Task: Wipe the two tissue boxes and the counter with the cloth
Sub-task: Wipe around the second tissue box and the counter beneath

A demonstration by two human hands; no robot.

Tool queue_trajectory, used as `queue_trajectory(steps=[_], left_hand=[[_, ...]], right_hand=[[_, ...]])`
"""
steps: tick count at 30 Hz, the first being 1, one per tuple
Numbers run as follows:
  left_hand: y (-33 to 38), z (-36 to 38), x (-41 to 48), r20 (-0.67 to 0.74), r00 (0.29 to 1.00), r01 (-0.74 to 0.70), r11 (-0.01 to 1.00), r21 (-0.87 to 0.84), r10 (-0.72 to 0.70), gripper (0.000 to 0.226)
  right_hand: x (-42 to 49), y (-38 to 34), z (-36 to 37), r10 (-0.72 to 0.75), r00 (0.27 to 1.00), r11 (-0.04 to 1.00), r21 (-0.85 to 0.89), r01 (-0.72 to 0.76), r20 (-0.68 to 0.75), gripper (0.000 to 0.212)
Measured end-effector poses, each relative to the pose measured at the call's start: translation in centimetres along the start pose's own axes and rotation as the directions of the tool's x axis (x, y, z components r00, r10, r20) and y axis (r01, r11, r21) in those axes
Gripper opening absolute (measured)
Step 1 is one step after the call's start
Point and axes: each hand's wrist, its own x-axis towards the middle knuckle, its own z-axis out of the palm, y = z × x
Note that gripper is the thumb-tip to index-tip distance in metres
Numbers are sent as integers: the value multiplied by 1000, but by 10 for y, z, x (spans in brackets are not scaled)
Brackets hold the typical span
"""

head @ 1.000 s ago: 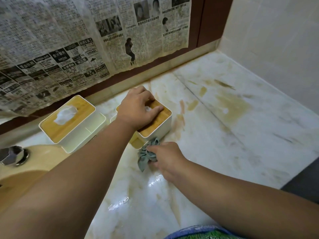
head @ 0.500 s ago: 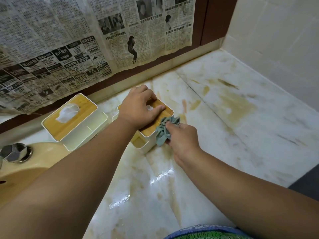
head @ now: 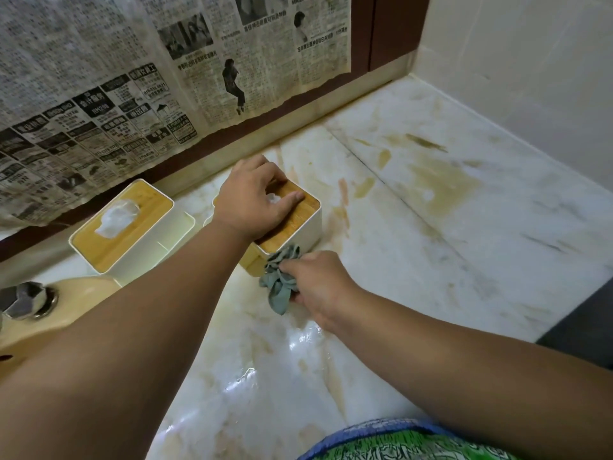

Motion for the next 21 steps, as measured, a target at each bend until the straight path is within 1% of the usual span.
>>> queue_trajectory(steps=[2,4,6,9,11,14,15,17,21], left_hand=[[0,0,0,2,1000,-1,1000,-1,1,40],[0,0,0,-1,1000,1,1000,-4,-1,39],[0,1,0,-16,1000,8,1000,-21,-9,40],[0,2,-1,-21,1000,12,999,-40,-13,40],[0,1,0,-19,1000,15,999,-45,-15,41],[-1,1,0,-15,1000,18,999,-48,-19,43],[-1,1,0,-12,1000,19,999,-49,-19,43],[-1,1,0,-6,1000,17,999,-47,-18,43],[-3,2,0,-15,1000,14,998,-56,-15,46]], right_hand=[[4,-9,-6,-50,997,999,-9,49,-53,8],[15,-17,-15,-80,987,996,-38,76,-137,4],[25,-21,-23,-63,977,997,-53,53,-206,11],[33,-18,-24,-10,974,999,-47,0,-226,13],[31,-8,-17,42,983,998,-33,-49,-181,14],[17,5,-5,140,990,990,18,-140,-32,18],[13,6,-3,155,988,987,37,-155,9,16],[7,-1,-2,152,986,984,80,-158,71,9],[7,-35,-18,98,990,983,145,-112,103,10]])
